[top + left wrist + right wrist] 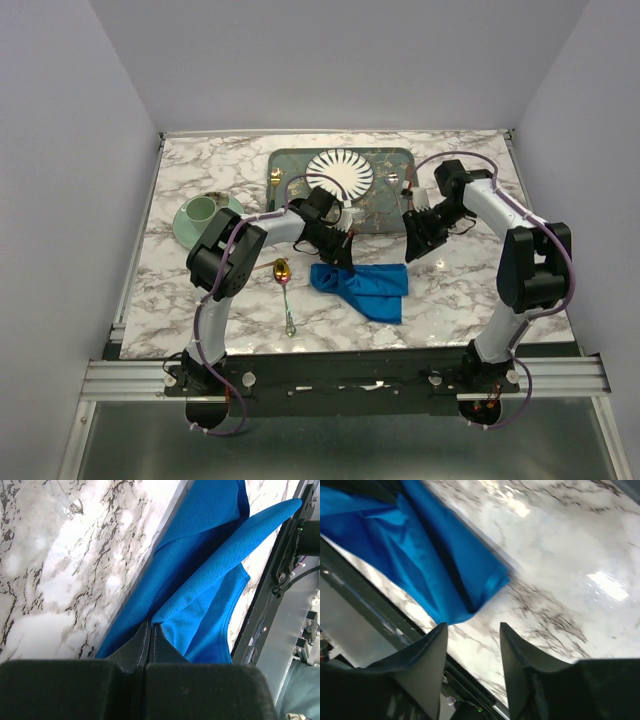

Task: Fold the napkin into a case and place the utensils inside
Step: Fold the 2/3-rectangle-folded napkin at the center of the board.

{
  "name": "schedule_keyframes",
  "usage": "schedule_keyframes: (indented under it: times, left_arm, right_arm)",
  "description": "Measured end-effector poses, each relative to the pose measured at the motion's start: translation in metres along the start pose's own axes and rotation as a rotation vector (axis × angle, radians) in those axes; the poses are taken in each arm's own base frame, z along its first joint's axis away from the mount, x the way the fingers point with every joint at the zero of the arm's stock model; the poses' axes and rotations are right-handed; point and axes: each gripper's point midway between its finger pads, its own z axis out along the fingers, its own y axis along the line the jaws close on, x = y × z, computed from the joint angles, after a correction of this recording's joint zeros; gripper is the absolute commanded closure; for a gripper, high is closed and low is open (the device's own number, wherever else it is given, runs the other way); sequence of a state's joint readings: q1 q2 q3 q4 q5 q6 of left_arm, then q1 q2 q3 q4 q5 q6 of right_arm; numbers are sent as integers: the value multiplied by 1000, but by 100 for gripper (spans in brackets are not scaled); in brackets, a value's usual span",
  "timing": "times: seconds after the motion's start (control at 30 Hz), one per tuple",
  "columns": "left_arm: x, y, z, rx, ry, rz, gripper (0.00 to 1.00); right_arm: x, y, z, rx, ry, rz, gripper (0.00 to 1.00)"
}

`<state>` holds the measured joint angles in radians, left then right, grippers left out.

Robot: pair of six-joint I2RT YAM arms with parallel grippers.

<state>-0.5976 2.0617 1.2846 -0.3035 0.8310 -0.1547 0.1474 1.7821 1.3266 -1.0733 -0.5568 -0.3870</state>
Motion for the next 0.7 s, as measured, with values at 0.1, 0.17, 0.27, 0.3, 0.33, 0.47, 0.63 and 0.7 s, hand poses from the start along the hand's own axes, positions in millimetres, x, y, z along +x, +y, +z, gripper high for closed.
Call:
schedule_keyframes:
  times: [0.1,0.17,0.27,0.3,0.33,0.47,0.63,0.7]
  left_arm:
    - [0,0,0,0,0,3,100]
    - [0,0,0,0,1,6,100]
    - [0,0,0,0,2,8,100]
    - [0,0,0,0,2,9,100]
    - [0,0,0,0,2,9,100]
    - [0,0,0,1,2,10,100]
    - [0,0,0,1,2,11,100]
    - [0,0,0,2,2,10,100]
  right_arm:
    - [-5,12,0,-51,-14,-11,43]
    - [-6,18,1,-74,-18,-15,43]
    - [-7,24,5,-102,-12,-21,43]
    - [-6,26,7,-112,-7,-25,42]
    - [-6,27,9,-120,0,-26,42]
    - [-4,32,19,-137,30,-51,42]
    - [1,37,30,-152,66,-82,50]
    - [5,37,36,-159,86,-95,55]
